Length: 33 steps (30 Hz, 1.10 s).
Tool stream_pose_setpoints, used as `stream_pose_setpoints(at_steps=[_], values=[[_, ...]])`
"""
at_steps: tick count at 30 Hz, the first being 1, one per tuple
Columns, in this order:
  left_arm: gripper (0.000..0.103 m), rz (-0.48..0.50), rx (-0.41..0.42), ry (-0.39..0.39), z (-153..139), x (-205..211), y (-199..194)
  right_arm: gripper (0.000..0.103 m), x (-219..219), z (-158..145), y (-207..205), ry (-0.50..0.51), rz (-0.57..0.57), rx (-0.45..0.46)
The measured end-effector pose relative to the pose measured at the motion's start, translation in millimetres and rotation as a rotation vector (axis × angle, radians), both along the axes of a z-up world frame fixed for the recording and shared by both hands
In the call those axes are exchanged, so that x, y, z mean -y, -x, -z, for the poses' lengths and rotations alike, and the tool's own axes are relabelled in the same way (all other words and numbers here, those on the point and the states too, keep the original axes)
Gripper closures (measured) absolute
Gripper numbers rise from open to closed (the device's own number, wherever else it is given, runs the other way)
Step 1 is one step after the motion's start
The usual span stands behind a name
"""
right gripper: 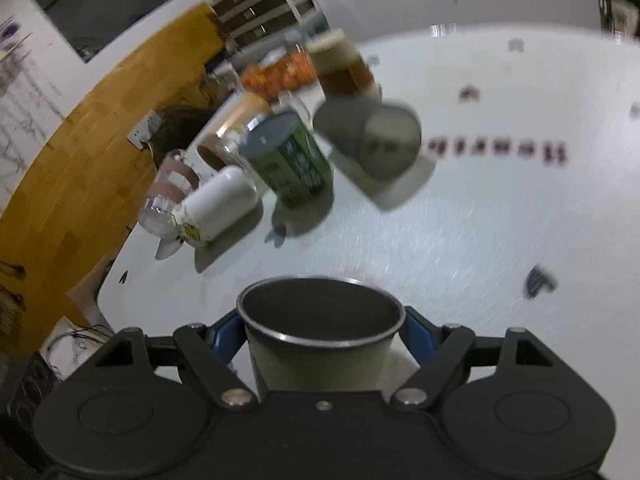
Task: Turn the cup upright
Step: 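Carry the beige cup rim-up with the right tool and lower it onto the table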
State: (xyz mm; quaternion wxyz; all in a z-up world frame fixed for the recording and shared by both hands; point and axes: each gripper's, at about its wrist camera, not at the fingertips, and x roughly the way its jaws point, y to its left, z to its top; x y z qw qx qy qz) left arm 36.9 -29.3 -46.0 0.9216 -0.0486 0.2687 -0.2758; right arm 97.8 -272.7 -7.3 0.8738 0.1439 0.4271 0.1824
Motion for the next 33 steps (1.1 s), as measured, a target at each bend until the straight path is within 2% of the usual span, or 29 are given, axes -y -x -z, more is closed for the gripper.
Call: stream_pose_setpoints(at_steps=[3, 9, 17, 21, 25, 33], values=[[0.011, -0.026, 0.024, -0.017, -1.4, 2.5, 0.8, 0.026, 6.6, -10.3, 14.0, 0.122, 0.034, 0.109], [0.007, -0.09, 0.071, -0.051, -2.7, 7.8, 1.9, 0.026, 49.5, -11.6, 21.2, 0.218, 0.167, 0.185], [0.0, -0.112, 0.109, -0.062, -1.9, 13.3, 3.4, 0.026, 143.7, -21.6, 10.7, 0.397, 0.485, 0.3], [0.0, -0.113, 0.113, -0.067, 0.3, 14.7, 4.2, 0.026, 193.9, -21.8, -0.4, 0.448, 0.644, 0.31], [0.0, -0.116, 0.108, -0.069, 2.8, 15.1, 3.7, 0.026, 227.4, -15.6, -11.9, 0.523, 0.752, 0.317], [0.0, -0.116, 0.123, -0.074, 3.7, 16.4, 5.3, 0.026, 262.1, 3.6, -31.6, 0.548, 0.863, 0.339]])
